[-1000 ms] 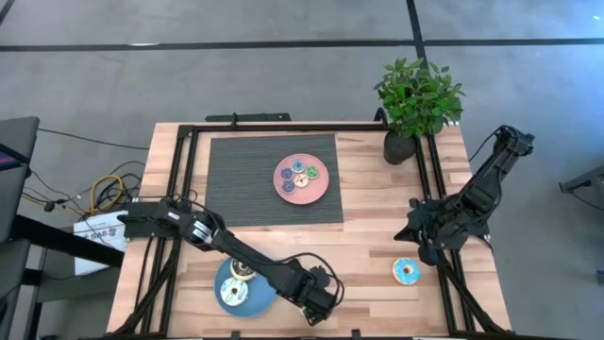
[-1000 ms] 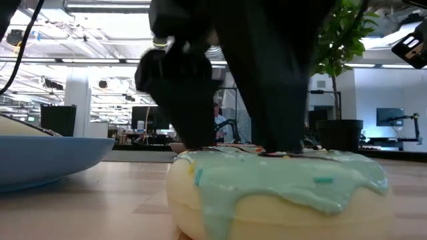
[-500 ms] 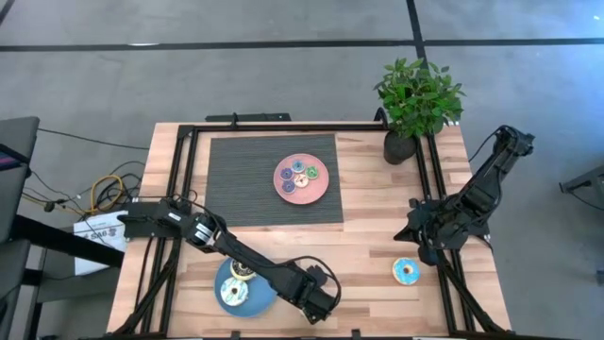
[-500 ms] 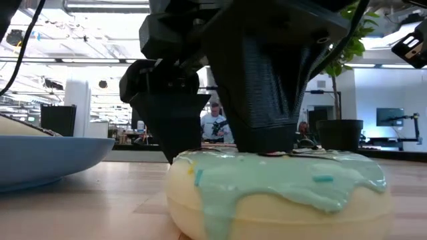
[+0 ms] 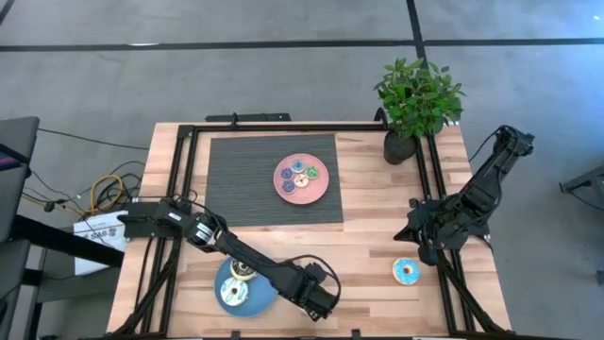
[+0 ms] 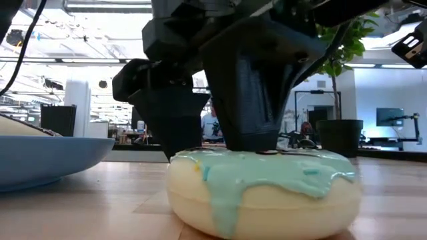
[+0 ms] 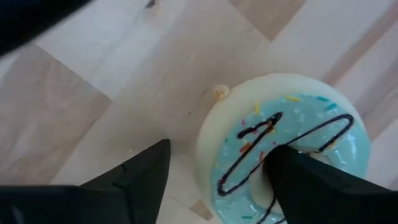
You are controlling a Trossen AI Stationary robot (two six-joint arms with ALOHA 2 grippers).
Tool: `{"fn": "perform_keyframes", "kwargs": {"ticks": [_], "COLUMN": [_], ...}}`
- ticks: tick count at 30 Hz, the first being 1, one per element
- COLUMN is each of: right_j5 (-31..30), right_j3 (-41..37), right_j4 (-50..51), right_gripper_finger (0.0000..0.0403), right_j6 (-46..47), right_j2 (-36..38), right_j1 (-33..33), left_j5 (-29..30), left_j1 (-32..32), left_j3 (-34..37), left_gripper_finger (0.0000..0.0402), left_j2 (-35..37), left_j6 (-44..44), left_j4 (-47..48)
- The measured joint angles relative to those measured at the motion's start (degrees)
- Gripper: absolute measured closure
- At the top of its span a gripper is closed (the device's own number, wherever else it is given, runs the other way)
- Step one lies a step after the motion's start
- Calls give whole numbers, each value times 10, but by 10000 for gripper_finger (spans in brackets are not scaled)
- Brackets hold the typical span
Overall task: Pick & Place donuts
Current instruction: Put the big light green donut on the blue plate
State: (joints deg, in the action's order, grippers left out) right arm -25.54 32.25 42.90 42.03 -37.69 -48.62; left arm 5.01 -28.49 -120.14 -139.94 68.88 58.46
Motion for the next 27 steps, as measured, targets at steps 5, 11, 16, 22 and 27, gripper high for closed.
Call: {"fn": "perform_keyframes", "kwargs": {"ticks": [5, 11, 16, 22, 27], "right_j5": [0, 0, 0, 0, 0], "right_j3": [0, 0, 0, 0, 0], "right_j4": [0, 0, 0, 0, 0], "right_gripper_finger": [403, 403, 403, 403, 403], "right_j6": [-3, -4, -5, -5, -5], "right_j2": [0, 0, 0, 0, 0], "right_j1": [0, 0, 0, 0, 0], "left_j5": [-2, 29, 63, 40, 58], "left_j1": [0, 0, 0, 0, 2], "left_j3": [-26, -101, -134, -117, -118], "left_gripper_finger": [171, 182, 185, 185, 176], "left_j2": [-1, -1, 1, -1, 0], "left_j6": [12, 60, 36, 23, 23], "left_j4": [13, 98, 125, 111, 119]}}
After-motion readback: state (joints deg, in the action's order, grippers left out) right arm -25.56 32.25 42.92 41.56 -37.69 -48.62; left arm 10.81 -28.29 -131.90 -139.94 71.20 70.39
